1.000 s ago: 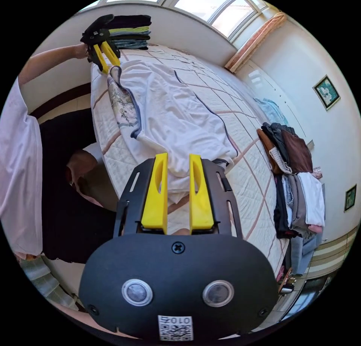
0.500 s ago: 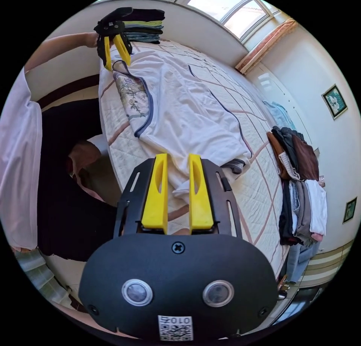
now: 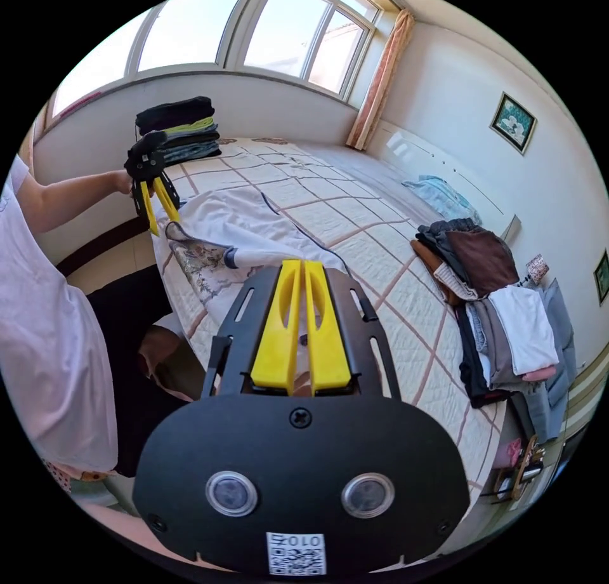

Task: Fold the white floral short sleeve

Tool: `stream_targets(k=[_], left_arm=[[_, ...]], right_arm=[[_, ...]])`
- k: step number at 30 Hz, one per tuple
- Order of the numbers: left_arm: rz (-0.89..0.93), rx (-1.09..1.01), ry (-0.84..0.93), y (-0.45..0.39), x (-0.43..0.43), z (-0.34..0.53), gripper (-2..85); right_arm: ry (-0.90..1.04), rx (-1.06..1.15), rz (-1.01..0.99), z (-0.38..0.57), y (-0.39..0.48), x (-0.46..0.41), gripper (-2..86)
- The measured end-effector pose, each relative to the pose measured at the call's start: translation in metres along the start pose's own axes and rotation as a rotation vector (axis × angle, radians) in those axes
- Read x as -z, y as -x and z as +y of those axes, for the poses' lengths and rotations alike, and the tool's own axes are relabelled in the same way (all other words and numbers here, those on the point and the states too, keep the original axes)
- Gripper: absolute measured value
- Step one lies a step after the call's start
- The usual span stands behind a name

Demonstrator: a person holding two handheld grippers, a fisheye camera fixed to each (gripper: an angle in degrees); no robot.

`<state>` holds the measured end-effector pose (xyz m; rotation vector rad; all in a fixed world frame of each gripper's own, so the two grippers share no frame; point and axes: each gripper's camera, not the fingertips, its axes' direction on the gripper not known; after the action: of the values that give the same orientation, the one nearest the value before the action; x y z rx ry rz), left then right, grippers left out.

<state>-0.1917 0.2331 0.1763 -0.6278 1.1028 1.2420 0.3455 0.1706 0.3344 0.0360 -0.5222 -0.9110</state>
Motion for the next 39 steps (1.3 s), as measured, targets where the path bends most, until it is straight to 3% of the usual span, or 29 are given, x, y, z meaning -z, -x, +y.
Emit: stream_targets(k=[5,17,23,39], left_arm=[[-0.045,0.011,-0.011,-0.017,-0.001,-0.001,12.5],[-0.361,0.100,-0.151,-0.096,-0.003,-0.009,14.7],[-0.406,0.152,-0.085,-0.108,-0.033,-0.008,12.9],[-0.255,0.252,-0.173,-0.100,-0.017,0.033,6.4]], right_arm=[[-0.098,-0.067,0.019,0.000,-0.013,0.034,2.7],[-0.134,-0.073,0.041,0.006,-0.027,0.058,3.0],[-0.130,-0.066,0.059,0.009,-0.035,0.068,3.1],[-0.210,-0.122,-0.006,0.020,-0.059,0.111,2.8]])
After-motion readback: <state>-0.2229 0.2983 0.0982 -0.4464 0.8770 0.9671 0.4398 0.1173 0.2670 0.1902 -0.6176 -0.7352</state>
